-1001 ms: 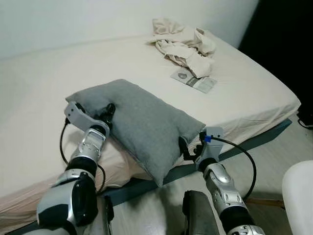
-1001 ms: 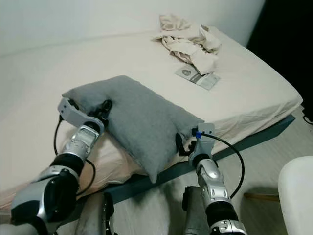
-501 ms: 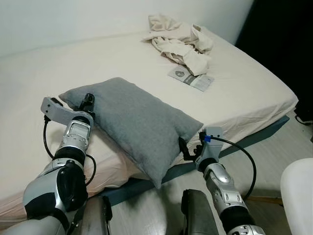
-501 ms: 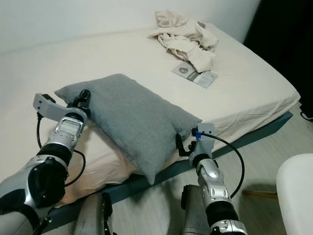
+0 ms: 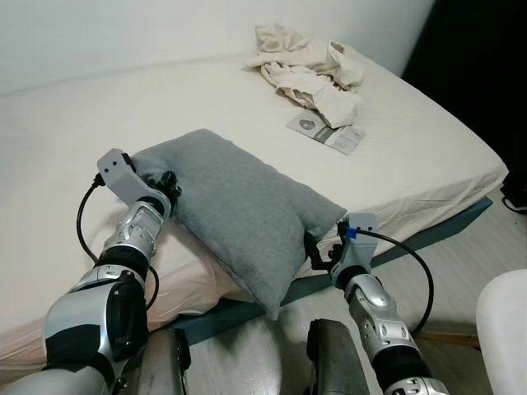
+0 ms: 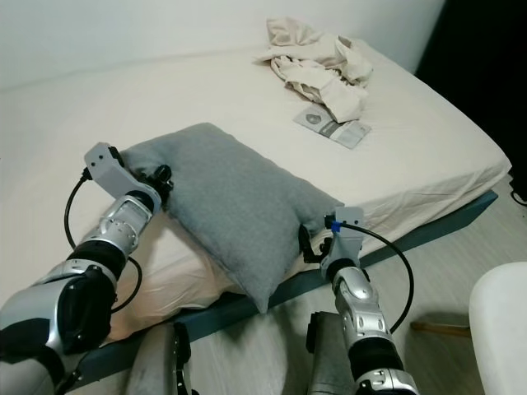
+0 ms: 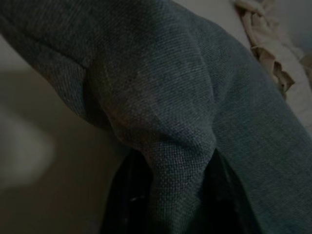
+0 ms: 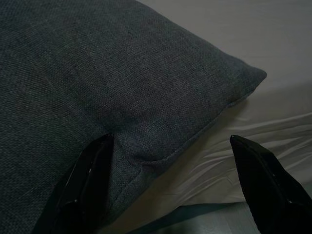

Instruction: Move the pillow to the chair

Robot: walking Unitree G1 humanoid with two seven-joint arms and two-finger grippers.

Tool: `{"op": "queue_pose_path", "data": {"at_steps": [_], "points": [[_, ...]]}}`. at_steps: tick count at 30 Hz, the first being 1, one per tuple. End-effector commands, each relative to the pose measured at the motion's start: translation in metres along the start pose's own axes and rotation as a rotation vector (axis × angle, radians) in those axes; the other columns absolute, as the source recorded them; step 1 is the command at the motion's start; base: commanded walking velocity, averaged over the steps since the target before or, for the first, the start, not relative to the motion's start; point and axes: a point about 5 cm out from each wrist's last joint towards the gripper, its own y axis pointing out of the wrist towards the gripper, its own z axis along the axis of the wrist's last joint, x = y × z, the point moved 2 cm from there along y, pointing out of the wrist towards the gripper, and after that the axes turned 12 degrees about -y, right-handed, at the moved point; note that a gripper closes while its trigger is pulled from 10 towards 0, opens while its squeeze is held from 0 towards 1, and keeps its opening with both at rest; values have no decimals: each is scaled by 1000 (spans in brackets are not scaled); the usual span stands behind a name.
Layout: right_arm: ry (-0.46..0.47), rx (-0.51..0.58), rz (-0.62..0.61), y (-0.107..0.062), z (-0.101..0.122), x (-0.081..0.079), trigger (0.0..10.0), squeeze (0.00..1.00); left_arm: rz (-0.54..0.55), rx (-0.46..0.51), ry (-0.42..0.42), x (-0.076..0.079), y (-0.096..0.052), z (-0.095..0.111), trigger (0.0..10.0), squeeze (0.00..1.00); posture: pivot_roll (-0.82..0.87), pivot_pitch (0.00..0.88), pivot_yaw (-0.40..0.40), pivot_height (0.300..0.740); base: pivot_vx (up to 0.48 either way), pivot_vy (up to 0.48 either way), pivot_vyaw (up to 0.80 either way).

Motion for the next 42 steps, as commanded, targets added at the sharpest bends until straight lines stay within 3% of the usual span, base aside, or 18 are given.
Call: {"op": "queue_pose_path", "data": {"at_steps": [1, 7, 9, 10, 11, 14, 15, 17, 20, 23, 25, 27, 28, 29, 30, 37, 42], "points": [[6, -49, 24, -1, -11, -7, 10000, 0, 86, -26, 32, -13, -1, -3, 0, 0, -13, 208, -14, 547, 0, 0, 0], [7, -48, 23, -1, -11, -9, 10000, 0, 198, 83, -16, -28, -4, 19, 0, 0, -14, 203, -9, 547, 0, 0, 0], [15, -39, 11, -2, -10, -7, 10000, 0, 311, 213, -11, -56, -13, 50, 0, 0, -10, 195, -1, 547, 0, 0, 0], [20, -35, 5, -3, -9, -5, 10000, 0, 355, 272, 30, -72, -20, 65, 0, 0, -3, 191, -1, 547, 0, 0, 0], [20, -35, 5, -3, -9, -5, 10000, 0, 355, 272, 30, -72, -20, 65, 0, 0, -3, 191, -1, 547, 0, 0, 0], [36, -35, -1, -2, -9, -3, 10000, 0, 496, 362, 129, -123, -49, 93, 0, 0, 11, 187, -4, 547, 0, 0, 0], [36, -35, -1, -2, -9, -3, 10000, 0, 496, 362, 129, -123, -49, 93, 0, 0, 11, 187, -4, 547, 0, 0, 0], [61, -34, 21, 1, -8, -10, 10000, 0, 571, 386, 175, -160, -76, 101, 0, 0, 29, 186, -18, 547, 0, 0, 0], [84, -34, 35, 3, -7, -14, 10000, 0, 574, 375, 200, -168, -83, 98, 0, 0, 34, 187, -22, 547, 0, 0, 0], [115, -32, 60, 7, -4, -21, 10000, 0, 537, 338, 262, -166, -86, 87, 0, 0, 44, 188, -32, 547, 0, 0, 0], [193, -5, 152, 11, 5, -37, 10000, 0, 465, 292, 326, -153, -84, 65, 0, 0, 52, 189, -41, 547, 0, 0, 0], [239, 2, 196, 12, 8, -44, 10000, 0, 443, 276, 321, -148, -82, 57, 0, 0, 52, 191, -46, 547, 0, 0, 0], [268, 12, 224, 13, 11, -49, 10000, 82, 424, 258, 313, -144, -81, 50, 0, 0, 51, 191, -45, 547, 0, 0, 0], [268, 12, 224, 13, 11, -49, 10000, 82, 424, 258, 313, -144, -81, 50, 0, 0, 51, 191, -45, 547, 0, 0, 0], [318, 0, 251, 14, 12, -54, 10000, 1000, 402, 237, 314, -138, -80, 42, 0, 0, 49, 192, -40, 547, 0, 0, 0], [452, -64, 364, 25, 15, -71, 10000, 1000, 316, 142, 327, -115, -84, 14, 0, 0, 51, 192, -32, 547, 0, 0, 0], [500, -80, 459, 31, 23, -85, 10000, 1000, 305, 121, 338, -108, -84, 10, 0, 0, 64, 193, -33, 547, 0, 0, 0]]}}
